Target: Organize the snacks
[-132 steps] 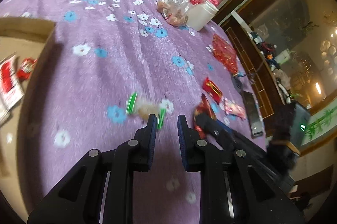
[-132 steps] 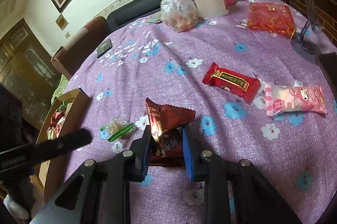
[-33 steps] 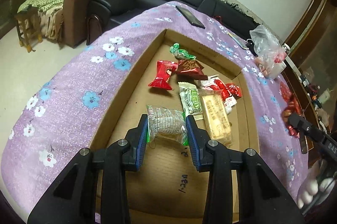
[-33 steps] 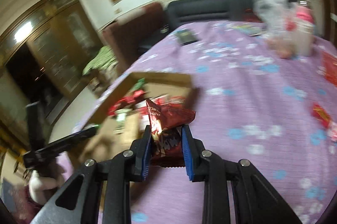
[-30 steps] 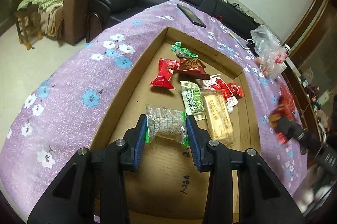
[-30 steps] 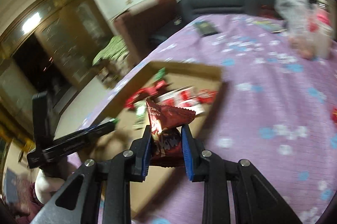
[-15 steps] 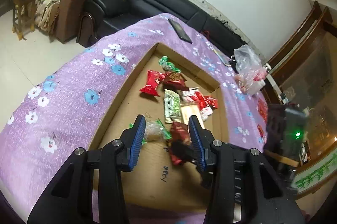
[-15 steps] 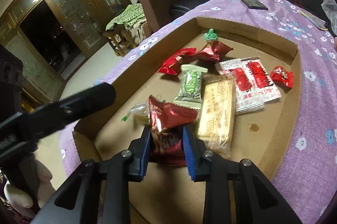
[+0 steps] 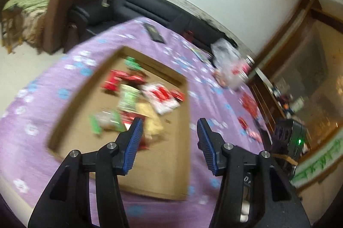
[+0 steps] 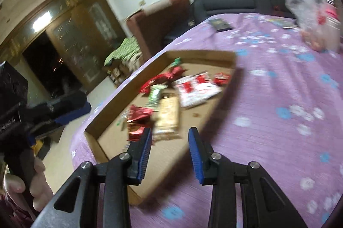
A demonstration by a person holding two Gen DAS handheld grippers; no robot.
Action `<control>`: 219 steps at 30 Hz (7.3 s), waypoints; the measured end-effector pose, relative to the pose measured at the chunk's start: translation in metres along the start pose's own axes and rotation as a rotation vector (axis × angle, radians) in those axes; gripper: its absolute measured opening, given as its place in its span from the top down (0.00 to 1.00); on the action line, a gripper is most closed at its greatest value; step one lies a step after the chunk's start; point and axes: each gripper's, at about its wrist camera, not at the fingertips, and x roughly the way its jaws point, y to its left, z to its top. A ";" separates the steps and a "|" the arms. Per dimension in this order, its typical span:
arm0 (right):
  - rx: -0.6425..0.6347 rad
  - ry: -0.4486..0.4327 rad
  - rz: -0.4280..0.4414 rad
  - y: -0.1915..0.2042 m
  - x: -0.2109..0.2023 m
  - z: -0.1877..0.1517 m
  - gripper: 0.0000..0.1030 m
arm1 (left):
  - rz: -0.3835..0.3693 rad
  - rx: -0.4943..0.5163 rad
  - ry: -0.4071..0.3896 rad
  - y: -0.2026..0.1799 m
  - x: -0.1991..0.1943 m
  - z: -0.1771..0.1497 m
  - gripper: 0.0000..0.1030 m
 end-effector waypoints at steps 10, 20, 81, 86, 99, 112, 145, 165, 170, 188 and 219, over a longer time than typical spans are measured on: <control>0.200 -0.105 -0.182 -0.099 -0.091 -0.038 0.54 | -0.141 0.159 0.185 -0.097 0.050 -0.042 0.50; 0.365 -0.228 -0.461 -0.201 -0.188 -0.050 0.55 | -0.212 0.192 0.319 -0.130 0.080 -0.072 0.50; 0.575 -0.048 -0.334 -0.316 -0.142 -0.016 0.51 | -0.173 0.179 0.374 -0.118 0.096 -0.088 0.50; 0.453 -0.042 -0.370 -0.281 -0.154 -0.020 0.51 | -0.182 0.181 0.408 -0.124 0.107 -0.095 0.50; 0.296 -0.025 -0.571 -0.256 -0.123 -0.032 0.74 | -0.100 0.261 0.409 -0.143 0.127 -0.088 0.50; 0.334 -0.069 -0.524 -0.258 -0.129 -0.037 0.74 | 0.052 0.447 0.395 -0.184 0.205 -0.085 0.57; 0.254 -0.199 -0.495 -0.194 -0.146 -0.020 0.74 | 0.204 0.060 0.061 0.021 0.025 -0.018 0.82; -0.120 0.181 -0.017 0.056 0.058 0.006 0.73 | 0.155 -0.086 0.071 0.081 0.011 -0.012 0.82; -0.162 0.236 -0.007 0.070 0.080 -0.012 0.70 | 0.172 -0.066 0.051 0.076 -0.003 -0.016 0.82; -0.177 0.187 0.039 0.078 0.063 -0.017 0.55 | 0.445 0.146 -0.050 0.024 -0.010 -0.028 0.82; -0.155 -0.125 -0.228 0.057 -0.029 -0.058 0.27 | 0.542 0.181 -0.010 0.004 0.018 -0.042 0.82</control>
